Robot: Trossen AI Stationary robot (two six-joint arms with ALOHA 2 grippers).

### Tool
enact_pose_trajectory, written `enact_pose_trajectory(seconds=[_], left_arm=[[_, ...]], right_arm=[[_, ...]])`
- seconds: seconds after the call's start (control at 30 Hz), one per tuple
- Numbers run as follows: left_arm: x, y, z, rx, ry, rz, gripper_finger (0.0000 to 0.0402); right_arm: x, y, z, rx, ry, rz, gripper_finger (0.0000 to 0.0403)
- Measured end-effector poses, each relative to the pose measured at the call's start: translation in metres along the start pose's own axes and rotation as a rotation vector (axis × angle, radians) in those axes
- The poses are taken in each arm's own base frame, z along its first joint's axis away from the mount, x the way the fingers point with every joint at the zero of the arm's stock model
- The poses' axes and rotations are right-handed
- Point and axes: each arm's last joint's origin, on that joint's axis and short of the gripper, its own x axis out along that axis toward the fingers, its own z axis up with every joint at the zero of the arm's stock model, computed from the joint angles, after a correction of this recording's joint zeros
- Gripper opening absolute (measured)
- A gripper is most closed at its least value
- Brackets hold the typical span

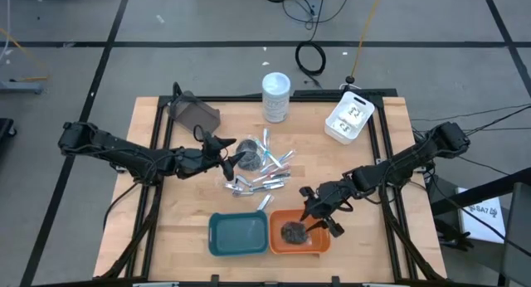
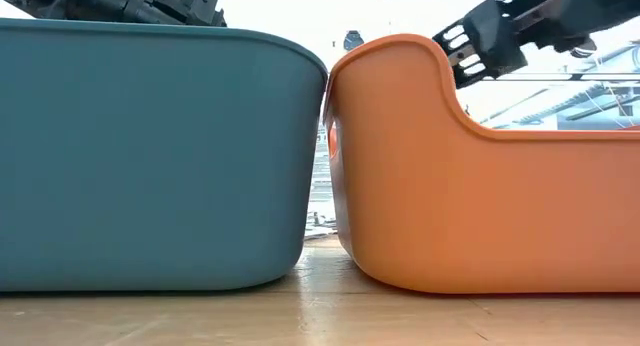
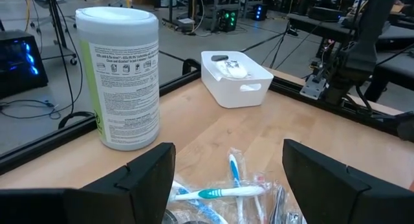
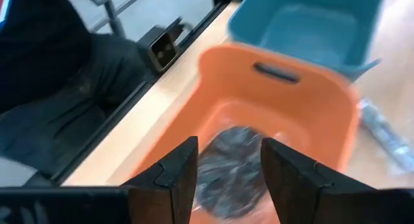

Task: Pick & Place Travel size toiletries
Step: Put the black hairbrush into the orange bin

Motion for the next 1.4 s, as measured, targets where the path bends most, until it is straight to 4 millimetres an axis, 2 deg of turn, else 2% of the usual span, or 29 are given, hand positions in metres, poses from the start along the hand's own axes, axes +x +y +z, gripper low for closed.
enact_pose_trajectory(seconds=[0.3, 0.6, 0.8, 0.87, 0.97, 1.13, 1.3, 1.4], left_arm=[[0.0, 0.0, -0.002, 0.062, 0.017, 0.004, 0.0277], [0.002, 0.008, -0.009, 0.16, 0.09, 0.048, 0.0271], [0.005, 0.016, -0.014, 0.298, 0.154, 0.083, 0.0256], [0.007, 0.019, -0.016, 0.282, 0.171, 0.105, 0.0251], [0.012, 0.025, -0.019, 0.112, 0.19, 0.132, 0.0243], [0.029, 0.03, -0.013, -0.049, 0.413, 0.057, 0.022], [0.053, 0.03, -0.01, 0.015, 0.514, 0.113, 0.0191], [0.067, 0.028, -0.018, 0.106, 0.564, 0.114, 0.0176]], right_arm=[[-0.017, -0.041, 0.007, -0.105, -0.082, -0.186, 0.0151], [-0.044, -0.087, 0.002, -0.022, -0.1, -0.355, 0.015], [-0.063, -0.114, -0.005, 0.061, -0.101, -0.53, 0.0149], [-0.067, -0.119, -0.006, 0.086, -0.109, -0.541, 0.0146], [-0.069, -0.122, -0.007, 0.102, -0.111, -0.552, 0.0144], [-0.068, -0.121, -0.007, 0.094, -0.11, -0.547, 0.0143], [-0.069, -0.121, -0.006, 0.089, -0.116, -0.549, 0.0143], [-0.068, -0.121, -0.007, 0.088, -0.119, -0.549, 0.0142]])
